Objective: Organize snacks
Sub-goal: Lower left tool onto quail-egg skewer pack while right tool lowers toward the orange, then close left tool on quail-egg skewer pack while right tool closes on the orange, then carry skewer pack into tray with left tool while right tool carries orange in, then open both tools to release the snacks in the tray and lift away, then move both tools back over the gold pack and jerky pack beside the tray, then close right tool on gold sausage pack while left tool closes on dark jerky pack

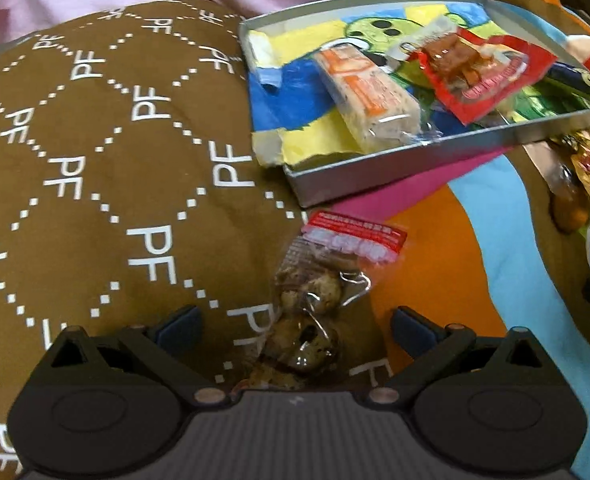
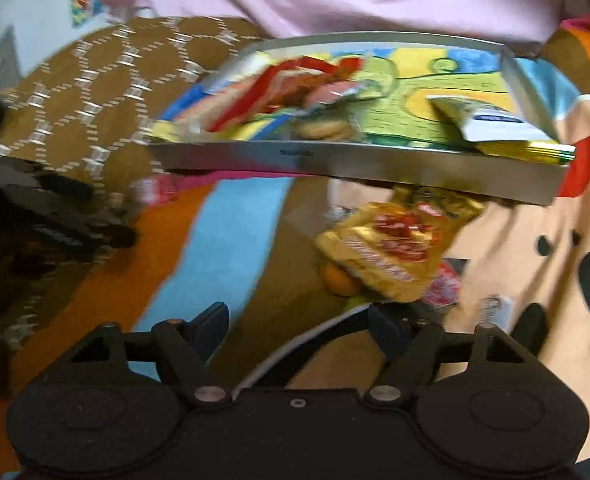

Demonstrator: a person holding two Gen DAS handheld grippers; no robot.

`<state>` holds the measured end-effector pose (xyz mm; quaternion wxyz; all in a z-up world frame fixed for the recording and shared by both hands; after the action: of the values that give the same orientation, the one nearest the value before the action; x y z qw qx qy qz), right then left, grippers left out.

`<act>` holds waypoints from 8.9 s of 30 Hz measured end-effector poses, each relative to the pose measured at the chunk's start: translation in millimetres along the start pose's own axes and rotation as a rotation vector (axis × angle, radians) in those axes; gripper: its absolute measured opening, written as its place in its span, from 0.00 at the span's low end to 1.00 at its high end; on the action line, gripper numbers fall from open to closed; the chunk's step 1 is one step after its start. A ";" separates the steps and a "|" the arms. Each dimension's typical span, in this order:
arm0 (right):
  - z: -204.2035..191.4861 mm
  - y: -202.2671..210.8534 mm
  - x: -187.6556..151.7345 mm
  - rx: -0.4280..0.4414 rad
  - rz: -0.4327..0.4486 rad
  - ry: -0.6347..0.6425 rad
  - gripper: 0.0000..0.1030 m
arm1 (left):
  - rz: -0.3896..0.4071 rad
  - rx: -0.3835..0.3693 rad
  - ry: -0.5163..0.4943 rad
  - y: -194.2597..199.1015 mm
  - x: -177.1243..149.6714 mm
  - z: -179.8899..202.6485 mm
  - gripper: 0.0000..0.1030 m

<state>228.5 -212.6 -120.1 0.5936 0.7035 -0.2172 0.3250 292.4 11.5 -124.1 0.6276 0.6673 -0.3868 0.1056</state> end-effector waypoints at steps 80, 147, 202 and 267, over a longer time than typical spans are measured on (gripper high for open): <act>-30.2 75.5 21.0 0.072 0.225 0.057 0.33 | 0.111 0.057 0.138 107.0 41.5 78.1 0.40; 36.9 29.3 94.1 -0.165 0.463 0.130 0.72 | 0.166 0.053 0.209 43.7 186.7 115.4 0.74; -35.0 166.5 -32.5 -0.146 0.229 -0.007 0.99 | 0.222 0.123 0.347 175.1 -53.4 63.9 1.00; 15.2 -1.8 1.1 0.091 -0.062 0.216 0.67 | 0.144 -0.042 0.258 53.8 15.0 88.8 1.00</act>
<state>233.5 -227.0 -121.9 0.5908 0.6969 -0.1151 0.3900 237.1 -71.2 -91.0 0.6767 0.6056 -0.3518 0.2272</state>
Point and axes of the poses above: each gripper's, at about its wrist camera, not at the fingertips, and y roughly against the way its jaws point, z to its right, x to its top, the point moved 6 cm from there along -y, roughly the way its jaws point, and after that the axes turned 1 degree about -y, right-handed, at the moved point
